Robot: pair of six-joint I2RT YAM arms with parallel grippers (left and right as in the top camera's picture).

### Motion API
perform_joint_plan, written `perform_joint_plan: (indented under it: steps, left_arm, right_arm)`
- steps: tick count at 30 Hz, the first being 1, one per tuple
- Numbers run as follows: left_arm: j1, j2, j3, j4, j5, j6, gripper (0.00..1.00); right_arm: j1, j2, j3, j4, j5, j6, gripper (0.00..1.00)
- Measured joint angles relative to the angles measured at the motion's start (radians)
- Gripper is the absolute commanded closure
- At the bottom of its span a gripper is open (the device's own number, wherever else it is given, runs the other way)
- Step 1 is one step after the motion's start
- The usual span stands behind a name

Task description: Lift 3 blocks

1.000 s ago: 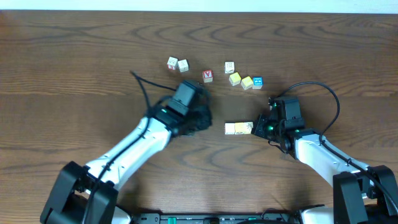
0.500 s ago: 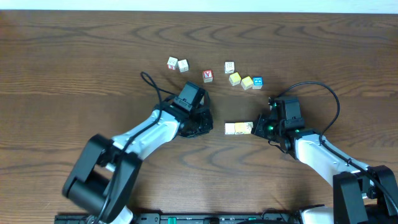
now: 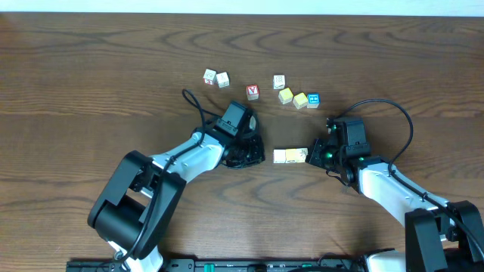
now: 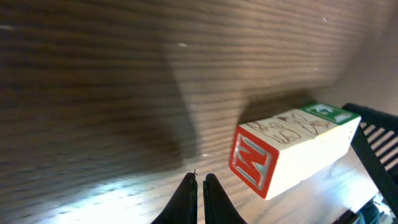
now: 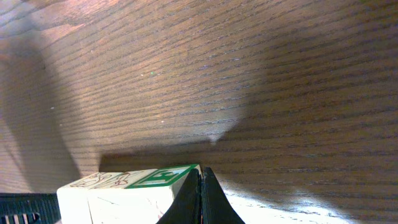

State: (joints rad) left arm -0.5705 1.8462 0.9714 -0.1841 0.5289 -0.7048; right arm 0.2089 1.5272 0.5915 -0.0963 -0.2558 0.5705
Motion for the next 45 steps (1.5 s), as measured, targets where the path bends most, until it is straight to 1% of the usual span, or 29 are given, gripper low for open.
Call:
perform_joint_plan:
  steps: [7,40,45]
  left_arm:
    - [-0.034,0.0,0.0,0.027,0.005,0.003,0.93]
    - [-0.06,0.0,0.0,0.047,0.003,0.007,0.93]
    - [-0.06,0.0,0.0,0.026,-0.032,0.019,0.93]
  right_arm:
    - [0.0,0.0,0.0,0.0,0.0,0.0,0.99]
    - [0.0,0.0,0.0,0.0,0.0,0.0,0.99]
    - [0.0,0.0,0.0,0.0,0.0,0.0,0.99]
